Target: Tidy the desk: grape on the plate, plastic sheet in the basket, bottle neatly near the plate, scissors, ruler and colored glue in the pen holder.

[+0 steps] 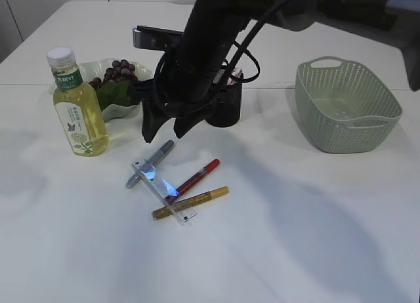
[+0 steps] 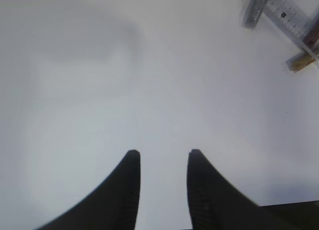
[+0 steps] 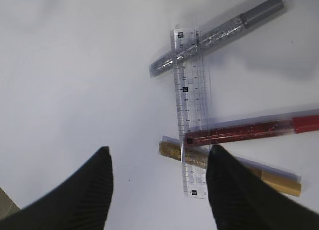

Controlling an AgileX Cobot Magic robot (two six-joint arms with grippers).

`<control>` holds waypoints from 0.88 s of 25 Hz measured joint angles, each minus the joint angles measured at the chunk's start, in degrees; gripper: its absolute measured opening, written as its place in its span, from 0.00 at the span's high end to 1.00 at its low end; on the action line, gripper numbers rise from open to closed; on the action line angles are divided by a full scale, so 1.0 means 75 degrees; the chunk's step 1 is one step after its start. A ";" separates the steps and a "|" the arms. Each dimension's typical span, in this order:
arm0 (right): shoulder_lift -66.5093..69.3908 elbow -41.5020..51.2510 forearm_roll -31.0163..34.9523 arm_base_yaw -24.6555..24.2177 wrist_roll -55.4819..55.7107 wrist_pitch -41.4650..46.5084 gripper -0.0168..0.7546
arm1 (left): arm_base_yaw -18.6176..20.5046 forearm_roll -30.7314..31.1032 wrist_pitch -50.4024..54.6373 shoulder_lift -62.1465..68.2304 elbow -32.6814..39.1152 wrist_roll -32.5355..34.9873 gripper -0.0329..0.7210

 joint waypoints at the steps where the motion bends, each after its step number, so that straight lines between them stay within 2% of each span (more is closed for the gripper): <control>1: 0.0018 -0.0025 0.0035 0.0000 0.0000 0.0000 0.37 | 0.0000 0.0000 0.0000 0.0000 0.0000 0.0000 0.64; 9: 0.0108 -0.0061 -0.0080 0.0000 -0.0520 0.0000 0.37 | 0.0000 0.0053 0.0000 0.0000 0.0007 0.0000 0.64; 15: 0.0425 -0.0345 -0.1231 0.0320 -0.0202 0.0000 0.37 | 0.0000 0.0092 0.0000 0.0000 0.0007 0.0000 0.64; 22: 0.1129 -0.0932 -0.1484 0.0673 -0.0009 0.0000 0.37 | 0.0000 0.0092 0.0000 0.0000 0.0007 0.0000 0.64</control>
